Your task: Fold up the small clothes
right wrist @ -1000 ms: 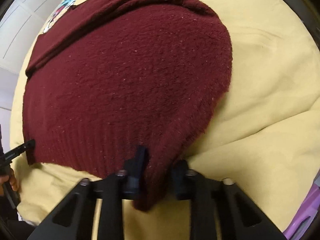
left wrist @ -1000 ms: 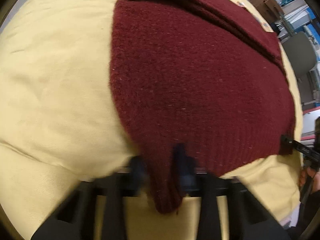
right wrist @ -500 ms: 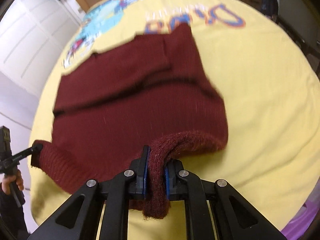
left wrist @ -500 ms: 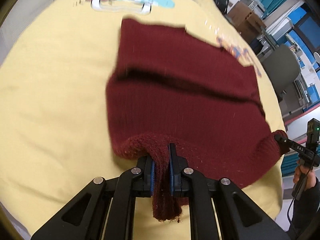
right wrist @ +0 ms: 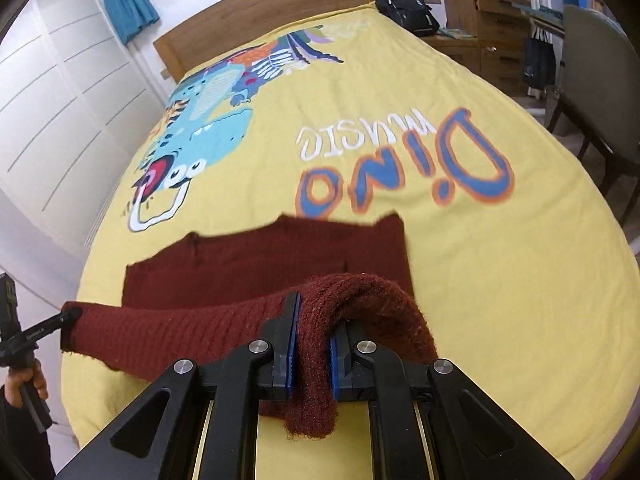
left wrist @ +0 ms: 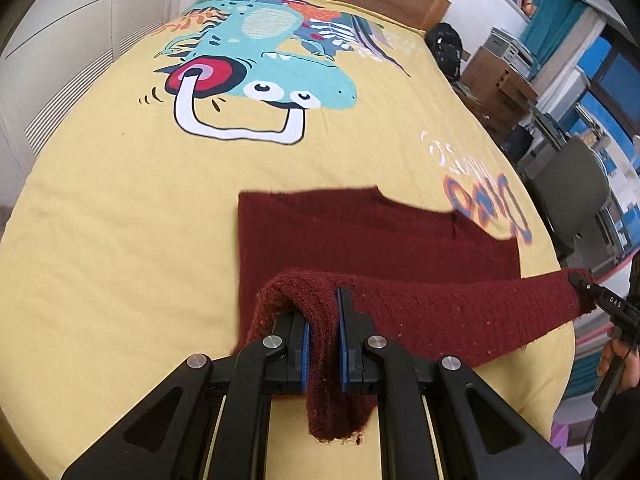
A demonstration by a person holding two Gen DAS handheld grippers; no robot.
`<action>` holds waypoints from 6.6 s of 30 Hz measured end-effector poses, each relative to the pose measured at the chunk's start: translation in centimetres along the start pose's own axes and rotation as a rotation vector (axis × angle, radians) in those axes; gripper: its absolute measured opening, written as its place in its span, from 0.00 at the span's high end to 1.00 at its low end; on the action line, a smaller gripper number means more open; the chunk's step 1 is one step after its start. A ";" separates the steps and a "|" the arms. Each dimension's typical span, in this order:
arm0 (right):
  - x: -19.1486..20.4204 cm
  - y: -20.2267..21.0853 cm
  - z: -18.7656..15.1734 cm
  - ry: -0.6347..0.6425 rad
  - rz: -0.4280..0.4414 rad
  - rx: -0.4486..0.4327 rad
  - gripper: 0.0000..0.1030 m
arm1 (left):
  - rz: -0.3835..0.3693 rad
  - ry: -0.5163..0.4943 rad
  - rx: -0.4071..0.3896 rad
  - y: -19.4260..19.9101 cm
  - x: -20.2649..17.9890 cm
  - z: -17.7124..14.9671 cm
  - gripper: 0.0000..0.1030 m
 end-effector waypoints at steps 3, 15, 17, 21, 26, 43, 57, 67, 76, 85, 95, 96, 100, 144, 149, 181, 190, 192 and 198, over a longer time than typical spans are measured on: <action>-0.3 -2.4 1.3 0.009 -0.023 0.034 0.89 | 0.023 0.010 0.006 -2.1 0.1 1.9 0.91; -1.8 -12.4 -0.5 0.009 -0.118 0.232 0.87 | 0.227 -0.021 0.071 -11.0 2.0 3.1 0.90; -1.8 -12.7 -1.0 0.012 -0.135 0.233 0.87 | 0.271 -0.038 0.068 -11.6 2.1 2.8 0.90; -1.7 -12.4 -1.3 0.014 -0.158 0.224 0.60 | 0.312 -0.052 0.069 -11.8 2.0 2.4 0.79; -0.9 -10.5 -0.7 0.017 -0.154 0.166 0.28 | 0.265 -0.055 0.035 -10.0 0.7 2.3 0.25; 10.3 -10.6 -3.6 0.269 -0.120 0.098 0.14 | 0.133 -0.151 -0.039 -9.5 -4.7 -3.7 0.01; 5.2 -11.9 -7.9 0.230 -0.203 0.153 0.14 | 0.200 -0.171 -0.013 -11.8 0.6 -6.8 0.01; 2.5 -11.6 -9.2 0.160 -0.188 0.159 0.00 | 0.206 -0.163 -0.020 -11.7 1.3 -7.0 0.01; 2.8 -11.8 -9.3 0.158 -0.187 0.165 0.00 | 0.190 -0.156 -0.015 -11.7 1.6 -6.8 0.01; 3.7 -8.2 -9.2 0.194 -0.186 0.142 0.00 | 0.147 -0.046 -0.060 -6.8 3.6 -4.0 0.01; 2.7 -5.7 -12.5 0.137 -0.194 0.159 0.00 | 0.129 0.198 0.055 -7.9 10.4 -2.3 0.02; 2.5 -5.6 -12.8 0.131 -0.196 0.164 0.00 | 0.109 0.210 0.073 -8.3 10.5 -2.4 0.02; 1.6 -5.0 -13.9 0.107 -0.210 0.181 0.00 | 0.070 0.203 0.134 -10.3 9.6 -3.2 0.01; -10.8 3.0 -12.4 -0.092 -0.289 0.068 0.00 | -0.095 -0.235 0.205 -14.3 -27.4 -7.7 0.79; -12.2 2.8 -14.3 -0.129 -0.286 0.100 0.00 | -0.001 -0.296 0.218 -18.2 -28.6 -11.0 0.79; -8.2 2.6 -10.6 -0.008 -0.201 0.105 0.00 | -0.003 -0.167 0.145 -10.6 -22.3 -6.3 0.01; -1.2 -0.8 -2.6 0.135 -0.095 0.152 0.04 | 0.091 -0.056 0.172 -11.8 -12.9 -6.6 0.01; 0.3 -2.0 -1.4 0.156 -0.065 0.175 0.14 | 0.102 -0.028 0.181 -12.0 -11.3 -6.9 0.01; 3.6 -7.6 0.1 0.157 0.066 0.289 0.30 | 0.104 0.013 0.196 -11.5 -8.6 -7.3 0.01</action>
Point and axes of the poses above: each gripper's, at about its wrist camera, not at the fingertips, and y roughly against the way its jaws point, x to its left, z to its top, the point moved 7 cm from there along -y, roughly the way its jaws point, and after that the axes turned 15 degrees about y, right-handed, at the moved point
